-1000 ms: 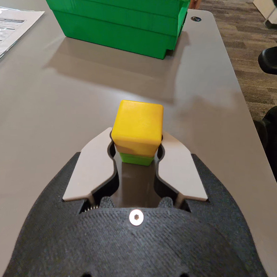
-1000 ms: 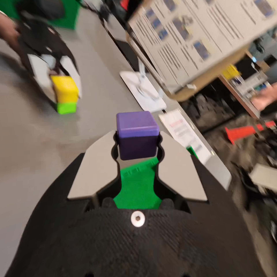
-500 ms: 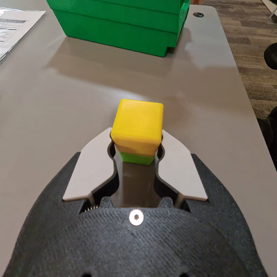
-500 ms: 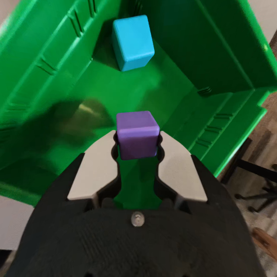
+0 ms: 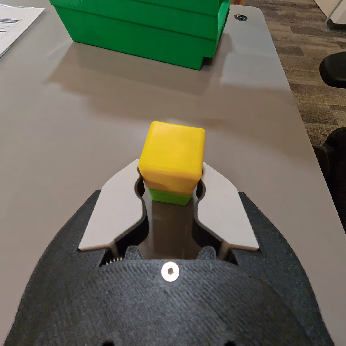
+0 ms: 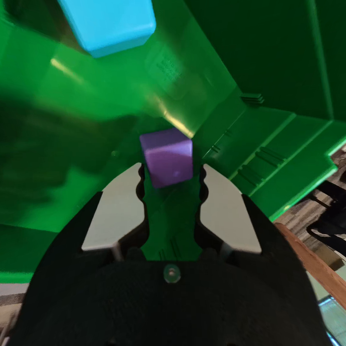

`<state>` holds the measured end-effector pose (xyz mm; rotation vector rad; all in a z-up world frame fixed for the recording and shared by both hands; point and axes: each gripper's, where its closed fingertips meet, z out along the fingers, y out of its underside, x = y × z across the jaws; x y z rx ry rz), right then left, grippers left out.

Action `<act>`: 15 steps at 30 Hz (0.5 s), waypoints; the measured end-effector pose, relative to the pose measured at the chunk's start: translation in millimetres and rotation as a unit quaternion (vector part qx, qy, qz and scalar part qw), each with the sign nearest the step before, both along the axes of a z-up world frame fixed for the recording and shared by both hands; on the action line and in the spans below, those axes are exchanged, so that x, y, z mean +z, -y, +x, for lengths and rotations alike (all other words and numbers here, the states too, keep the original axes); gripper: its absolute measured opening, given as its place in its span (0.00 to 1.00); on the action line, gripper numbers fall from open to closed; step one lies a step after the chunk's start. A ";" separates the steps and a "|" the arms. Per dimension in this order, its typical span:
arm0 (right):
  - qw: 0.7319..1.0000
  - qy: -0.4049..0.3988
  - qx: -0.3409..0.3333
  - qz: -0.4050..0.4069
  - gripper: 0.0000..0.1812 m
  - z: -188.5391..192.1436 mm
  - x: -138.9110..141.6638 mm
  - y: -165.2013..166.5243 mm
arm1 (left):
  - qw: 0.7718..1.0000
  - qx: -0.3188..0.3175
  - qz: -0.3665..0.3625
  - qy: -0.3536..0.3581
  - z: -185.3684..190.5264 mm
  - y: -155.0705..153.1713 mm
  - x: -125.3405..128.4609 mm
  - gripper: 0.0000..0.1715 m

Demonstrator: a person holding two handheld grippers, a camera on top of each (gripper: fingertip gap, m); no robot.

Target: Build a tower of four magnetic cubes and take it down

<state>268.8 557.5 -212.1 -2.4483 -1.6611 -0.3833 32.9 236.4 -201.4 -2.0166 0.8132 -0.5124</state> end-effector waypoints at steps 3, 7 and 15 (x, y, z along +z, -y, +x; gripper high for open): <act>0.999 -0.012 0.018 0.025 0.31 -4.9 15.0 4.6 | 1.000 -0.001 -0.001 0.001 0.1 0.2 -0.1 0.31; 0.973 -0.197 0.098 0.069 0.32 -69.7 70.3 53.7 | 1.000 0.001 -0.004 0.002 0.1 0.4 -0.3 0.31; 0.684 -0.675 0.275 0.010 0.21 -207.3 158.6 291.0 | 1.000 0.007 -0.009 0.004 0.5 2.4 1.2 0.36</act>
